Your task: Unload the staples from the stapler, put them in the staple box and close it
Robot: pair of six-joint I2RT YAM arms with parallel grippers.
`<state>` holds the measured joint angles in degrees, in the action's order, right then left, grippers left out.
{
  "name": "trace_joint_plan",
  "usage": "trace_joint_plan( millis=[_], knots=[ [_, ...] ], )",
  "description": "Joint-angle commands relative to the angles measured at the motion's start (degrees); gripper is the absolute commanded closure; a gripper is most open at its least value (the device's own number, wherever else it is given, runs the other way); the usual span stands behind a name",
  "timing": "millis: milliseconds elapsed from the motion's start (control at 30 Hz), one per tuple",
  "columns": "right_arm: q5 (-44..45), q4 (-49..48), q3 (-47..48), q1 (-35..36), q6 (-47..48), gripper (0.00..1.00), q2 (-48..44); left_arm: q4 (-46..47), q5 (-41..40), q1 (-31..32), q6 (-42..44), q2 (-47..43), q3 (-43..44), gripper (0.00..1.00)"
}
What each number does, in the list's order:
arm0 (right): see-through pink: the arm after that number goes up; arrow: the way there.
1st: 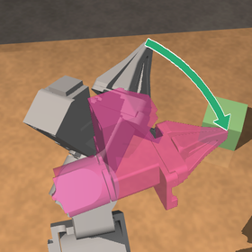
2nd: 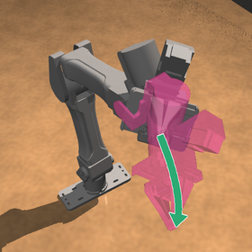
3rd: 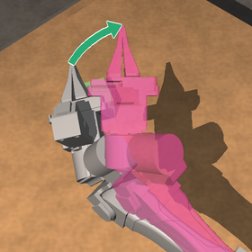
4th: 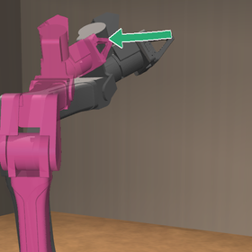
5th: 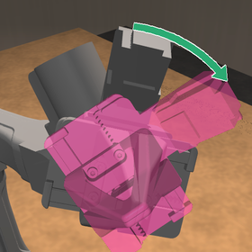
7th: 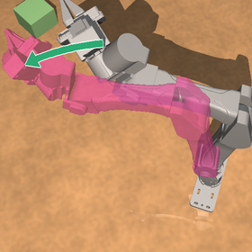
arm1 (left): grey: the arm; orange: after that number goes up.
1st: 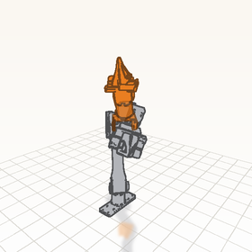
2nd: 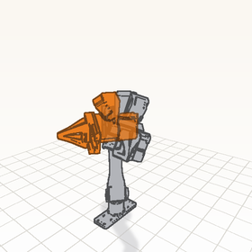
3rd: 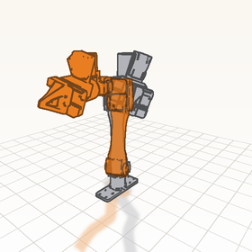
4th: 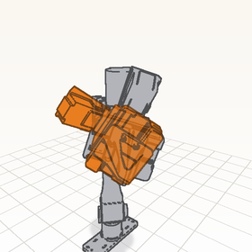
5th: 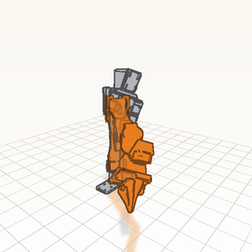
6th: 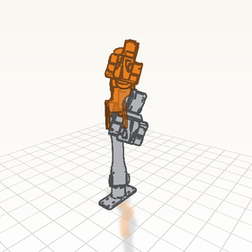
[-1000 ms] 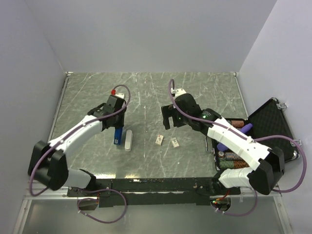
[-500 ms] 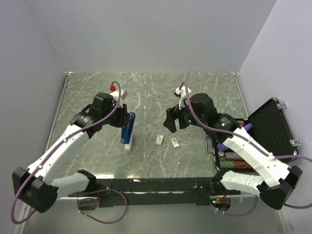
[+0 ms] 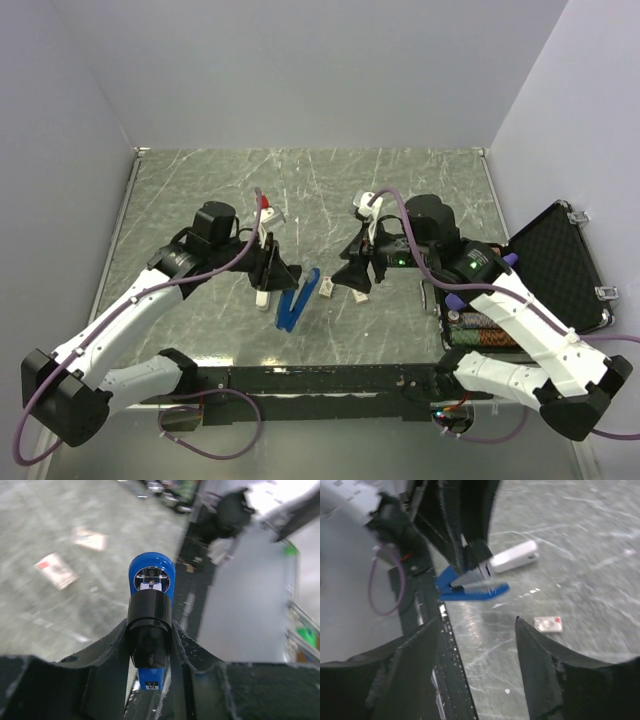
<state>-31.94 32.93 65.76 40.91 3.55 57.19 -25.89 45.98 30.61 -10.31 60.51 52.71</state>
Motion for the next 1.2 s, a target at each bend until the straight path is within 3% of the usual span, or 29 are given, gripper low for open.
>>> trace_joint_plan(
  millis=[0,67,167,633,1167],
  knots=[
    [-11.5,-2.6,2.4,0.4,3.6,0.36,2.1,6.7,12.7,2.2,2.5,-0.3,1.0,1.00],
    [-12.7,-2.1,3.6,0.4,4.6,0.43,3.7,6.0,15.4,2.5,3.8,0.0,1.5,0.99],
    [-16.3,-1.5,5.5,0.4,5.8,0.47,5.8,5.1,17.1,3.2,5.3,0.2,1.9,0.99],
    [-25.0,-2.8,4.6,0.8,6.1,0.50,10.3,7.7,18.7,3.9,4.4,-0.8,0.1,0.99],
    [-24.0,-0.5,5.2,3.4,7.0,0.57,14.0,9.1,18.5,3.9,3.5,-1.8,-0.4,0.99]
  ],
)
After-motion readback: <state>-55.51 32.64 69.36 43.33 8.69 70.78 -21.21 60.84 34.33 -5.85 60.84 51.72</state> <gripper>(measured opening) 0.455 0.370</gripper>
